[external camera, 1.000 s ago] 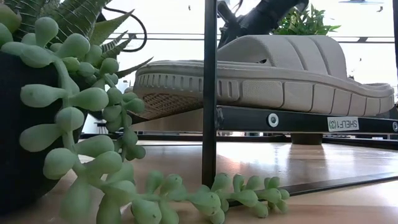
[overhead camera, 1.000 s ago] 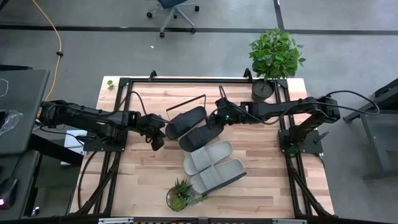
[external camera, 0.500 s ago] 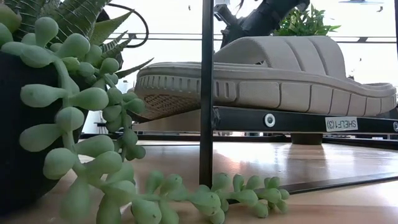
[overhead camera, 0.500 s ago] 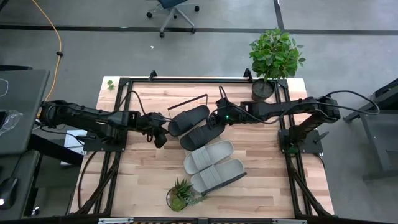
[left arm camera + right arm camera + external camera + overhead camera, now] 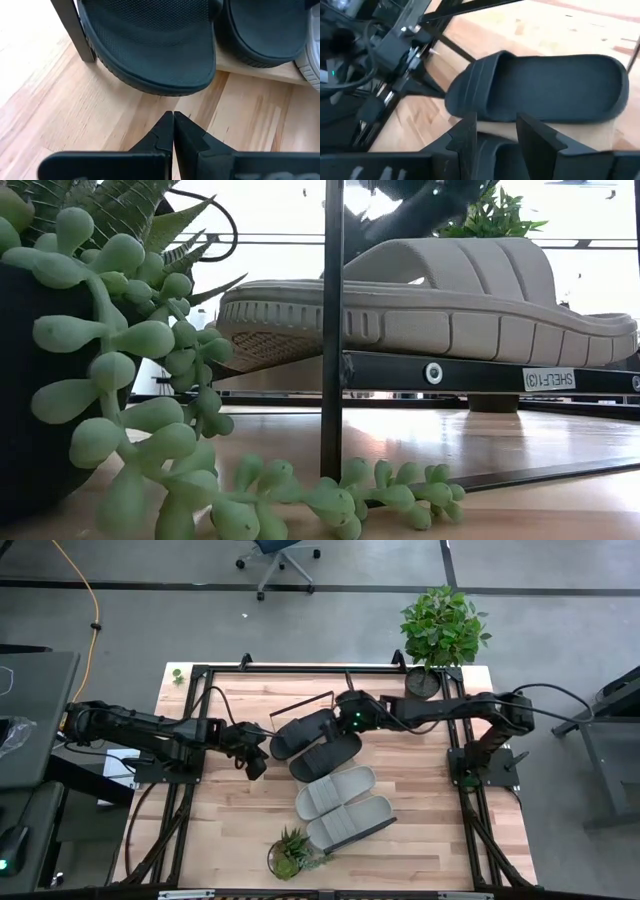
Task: Pick and place slides into the shelf
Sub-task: Adjust the black slippers on the shelf
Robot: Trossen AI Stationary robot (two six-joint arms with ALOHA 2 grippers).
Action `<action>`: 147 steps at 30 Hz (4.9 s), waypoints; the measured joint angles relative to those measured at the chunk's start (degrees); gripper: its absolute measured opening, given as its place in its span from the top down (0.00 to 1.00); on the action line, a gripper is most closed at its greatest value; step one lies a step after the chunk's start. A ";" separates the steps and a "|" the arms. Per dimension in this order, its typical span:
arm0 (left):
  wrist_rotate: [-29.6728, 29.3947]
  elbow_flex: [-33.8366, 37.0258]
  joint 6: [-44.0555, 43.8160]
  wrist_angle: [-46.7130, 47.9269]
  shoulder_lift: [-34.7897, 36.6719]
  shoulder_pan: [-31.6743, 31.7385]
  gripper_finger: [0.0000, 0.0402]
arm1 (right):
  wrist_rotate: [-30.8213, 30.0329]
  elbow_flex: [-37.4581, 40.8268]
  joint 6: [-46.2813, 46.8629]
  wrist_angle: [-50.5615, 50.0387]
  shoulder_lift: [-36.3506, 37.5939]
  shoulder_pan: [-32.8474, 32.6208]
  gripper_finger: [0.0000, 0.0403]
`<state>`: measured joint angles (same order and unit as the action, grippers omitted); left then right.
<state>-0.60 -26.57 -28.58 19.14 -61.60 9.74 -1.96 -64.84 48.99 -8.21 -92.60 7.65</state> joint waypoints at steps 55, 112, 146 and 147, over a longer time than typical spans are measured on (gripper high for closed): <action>-0.39 0.00 0.22 0.35 0.00 -0.02 1.00 | -1.44 0.00 6.06 -7.00 -4.67 -7.43 0.68; -0.50 0.00 0.90 0.35 0.00 0.00 1.00 | -1.63 0.00 4.27 -4.64 -5.85 -10.45 0.68; -0.25 0.00 1.20 0.39 0.00 -0.02 1.00 | -10.91 0.00 7.84 -6.10 -5.40 -11.20 0.68; -0.24 0.00 1.20 0.40 0.00 -0.01 1.00 | -12.03 0.00 8.33 -6.29 -5.02 -11.02 0.68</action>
<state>-0.84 -26.57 -27.38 19.53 -61.60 9.73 -14.00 -64.84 57.32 -14.50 -97.62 -3.36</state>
